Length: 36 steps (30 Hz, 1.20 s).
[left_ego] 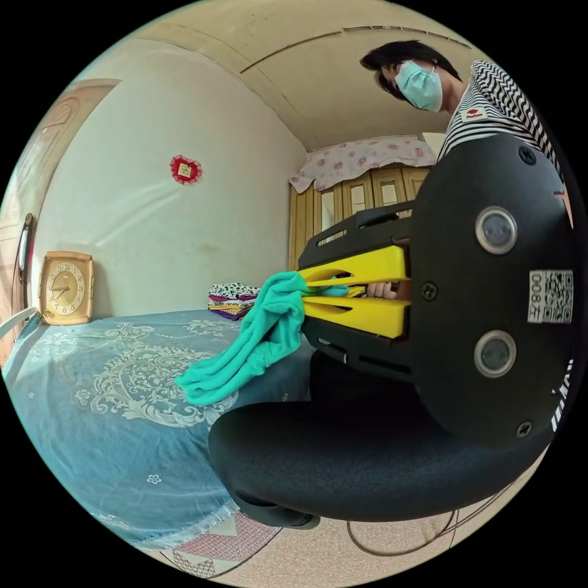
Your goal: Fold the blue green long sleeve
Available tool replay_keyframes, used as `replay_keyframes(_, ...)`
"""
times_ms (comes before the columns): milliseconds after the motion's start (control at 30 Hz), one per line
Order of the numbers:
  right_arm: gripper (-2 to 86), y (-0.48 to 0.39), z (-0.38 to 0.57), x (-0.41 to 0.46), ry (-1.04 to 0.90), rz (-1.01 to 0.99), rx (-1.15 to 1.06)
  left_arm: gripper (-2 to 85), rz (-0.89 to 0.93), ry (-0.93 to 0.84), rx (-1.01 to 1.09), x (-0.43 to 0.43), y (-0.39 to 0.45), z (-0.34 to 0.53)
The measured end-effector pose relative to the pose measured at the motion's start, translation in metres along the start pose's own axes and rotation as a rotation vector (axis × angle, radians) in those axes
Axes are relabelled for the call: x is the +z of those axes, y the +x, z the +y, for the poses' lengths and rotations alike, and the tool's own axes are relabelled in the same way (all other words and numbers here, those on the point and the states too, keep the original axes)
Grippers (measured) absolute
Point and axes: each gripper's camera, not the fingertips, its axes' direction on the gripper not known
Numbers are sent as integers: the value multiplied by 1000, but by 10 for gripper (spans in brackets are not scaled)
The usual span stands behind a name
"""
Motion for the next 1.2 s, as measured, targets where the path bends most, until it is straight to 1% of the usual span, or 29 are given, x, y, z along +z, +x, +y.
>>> replay_keyframes(400, 29, -94, 80, -30, 104, -34, -167, 29, 88, -88, 145, 69, 31, 23)
replay_keyframes(733, 28, -186, 131, -78, 211, -42, -310, 29, 164, -203, 230, 163, 49, 11)
replay_keyframes(900, 28, -213, 149, -103, 259, -42, -327, 30, 171, -273, 230, 217, 43, -1)
replay_keyframes(1200, 25, -245, 159, -142, 315, -54, -266, 31, 134, -356, 166, 318, 5, -41)
